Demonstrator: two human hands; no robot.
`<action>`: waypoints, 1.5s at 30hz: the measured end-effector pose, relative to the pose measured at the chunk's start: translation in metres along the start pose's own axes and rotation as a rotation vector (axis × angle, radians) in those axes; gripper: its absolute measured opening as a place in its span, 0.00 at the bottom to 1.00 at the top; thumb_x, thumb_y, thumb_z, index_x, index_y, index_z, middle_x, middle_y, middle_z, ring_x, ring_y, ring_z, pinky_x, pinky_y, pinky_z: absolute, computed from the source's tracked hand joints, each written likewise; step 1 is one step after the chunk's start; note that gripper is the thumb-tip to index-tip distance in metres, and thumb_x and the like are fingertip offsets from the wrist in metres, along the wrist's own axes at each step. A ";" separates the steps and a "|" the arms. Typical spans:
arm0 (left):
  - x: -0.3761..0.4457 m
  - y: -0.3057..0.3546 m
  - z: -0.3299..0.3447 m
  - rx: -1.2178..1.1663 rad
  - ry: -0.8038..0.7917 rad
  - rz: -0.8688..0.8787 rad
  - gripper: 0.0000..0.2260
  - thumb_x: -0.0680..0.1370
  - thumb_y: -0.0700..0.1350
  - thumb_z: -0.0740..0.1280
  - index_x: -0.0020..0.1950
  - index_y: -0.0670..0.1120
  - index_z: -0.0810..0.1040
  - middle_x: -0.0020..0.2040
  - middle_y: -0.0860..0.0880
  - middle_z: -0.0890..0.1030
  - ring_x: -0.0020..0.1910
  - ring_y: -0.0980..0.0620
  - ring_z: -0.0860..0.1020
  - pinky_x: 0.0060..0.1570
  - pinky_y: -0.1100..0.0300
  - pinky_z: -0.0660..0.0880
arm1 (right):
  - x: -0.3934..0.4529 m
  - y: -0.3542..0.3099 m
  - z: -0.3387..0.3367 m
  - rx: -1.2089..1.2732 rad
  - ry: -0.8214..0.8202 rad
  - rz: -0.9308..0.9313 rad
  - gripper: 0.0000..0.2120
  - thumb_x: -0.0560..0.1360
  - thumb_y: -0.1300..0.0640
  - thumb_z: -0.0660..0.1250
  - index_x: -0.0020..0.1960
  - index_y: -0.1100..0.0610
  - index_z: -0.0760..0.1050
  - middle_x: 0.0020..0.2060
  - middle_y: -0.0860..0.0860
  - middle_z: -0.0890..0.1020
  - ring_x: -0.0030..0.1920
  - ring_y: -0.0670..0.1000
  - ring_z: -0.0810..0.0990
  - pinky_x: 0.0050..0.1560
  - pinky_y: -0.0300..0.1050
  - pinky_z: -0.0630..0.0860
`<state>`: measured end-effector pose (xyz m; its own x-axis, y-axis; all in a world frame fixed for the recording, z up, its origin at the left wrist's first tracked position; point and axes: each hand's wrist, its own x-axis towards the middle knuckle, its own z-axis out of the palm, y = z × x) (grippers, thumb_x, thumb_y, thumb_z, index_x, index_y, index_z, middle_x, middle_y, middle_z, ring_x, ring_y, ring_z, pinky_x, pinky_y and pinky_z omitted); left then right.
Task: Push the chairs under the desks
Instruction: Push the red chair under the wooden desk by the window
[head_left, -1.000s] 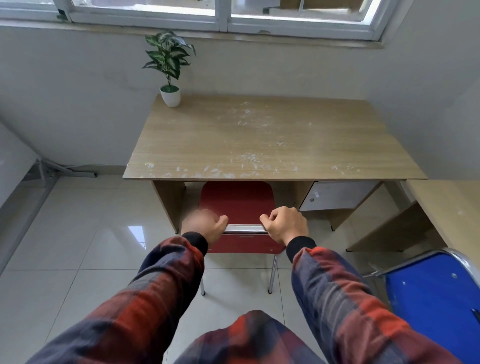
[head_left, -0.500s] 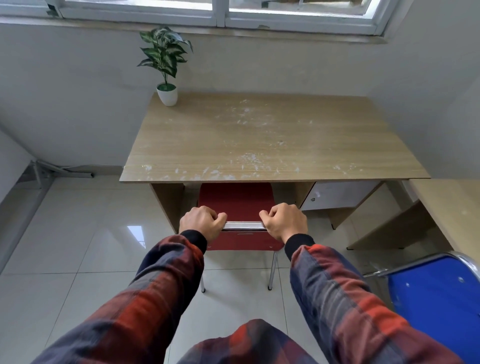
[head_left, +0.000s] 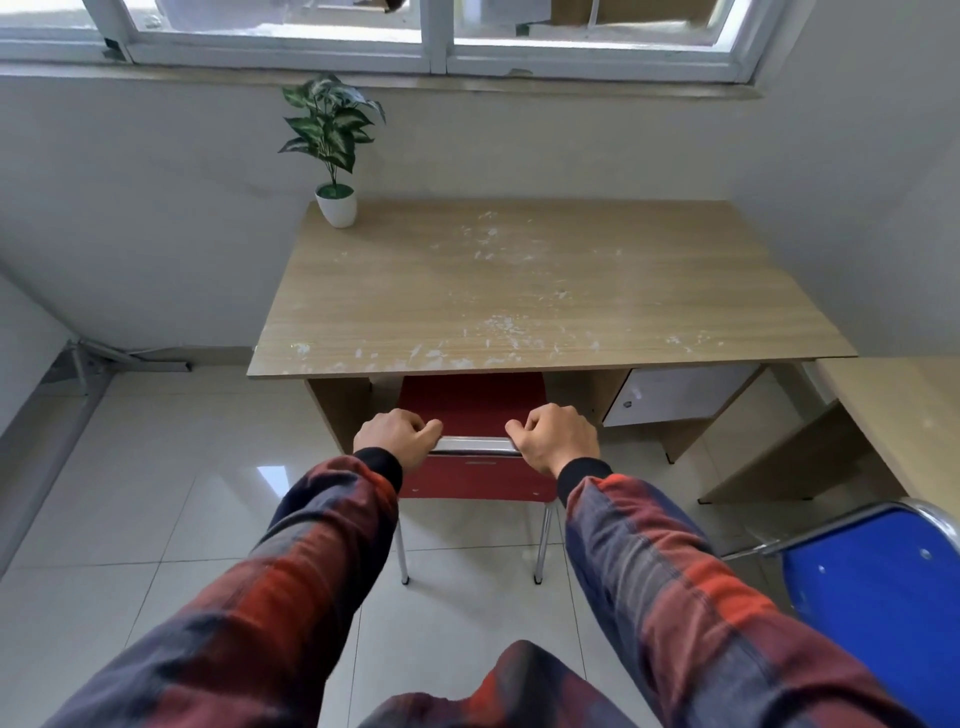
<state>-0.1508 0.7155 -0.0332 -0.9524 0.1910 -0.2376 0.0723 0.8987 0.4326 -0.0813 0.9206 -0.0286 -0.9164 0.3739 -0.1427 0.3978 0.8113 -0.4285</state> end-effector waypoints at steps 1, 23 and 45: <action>-0.001 0.000 0.000 0.002 0.004 0.001 0.17 0.75 0.58 0.60 0.36 0.49 0.81 0.31 0.52 0.78 0.36 0.47 0.76 0.39 0.58 0.69 | 0.000 0.000 0.001 -0.001 -0.002 -0.005 0.22 0.74 0.39 0.63 0.31 0.54 0.78 0.28 0.46 0.80 0.34 0.52 0.80 0.40 0.45 0.78; 0.065 -0.001 -0.015 -0.001 0.090 0.013 0.18 0.75 0.55 0.63 0.28 0.48 0.74 0.27 0.51 0.74 0.32 0.44 0.74 0.33 0.58 0.65 | 0.060 -0.019 0.003 -0.004 0.051 -0.043 0.24 0.74 0.38 0.64 0.32 0.55 0.82 0.27 0.49 0.81 0.30 0.51 0.80 0.35 0.43 0.76; 0.080 0.018 -0.011 0.020 -0.094 0.097 0.21 0.77 0.65 0.55 0.42 0.51 0.78 0.39 0.51 0.79 0.38 0.50 0.77 0.39 0.57 0.71 | 0.072 -0.019 0.007 -0.108 0.131 0.352 0.16 0.78 0.41 0.60 0.56 0.49 0.80 0.62 0.54 0.73 0.65 0.59 0.69 0.64 0.57 0.66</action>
<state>-0.2288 0.7429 -0.0343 -0.9088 0.3129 -0.2761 0.1697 0.8815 0.4406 -0.1553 0.9288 -0.0373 -0.7126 0.6862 -0.1460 0.6954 0.6634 -0.2761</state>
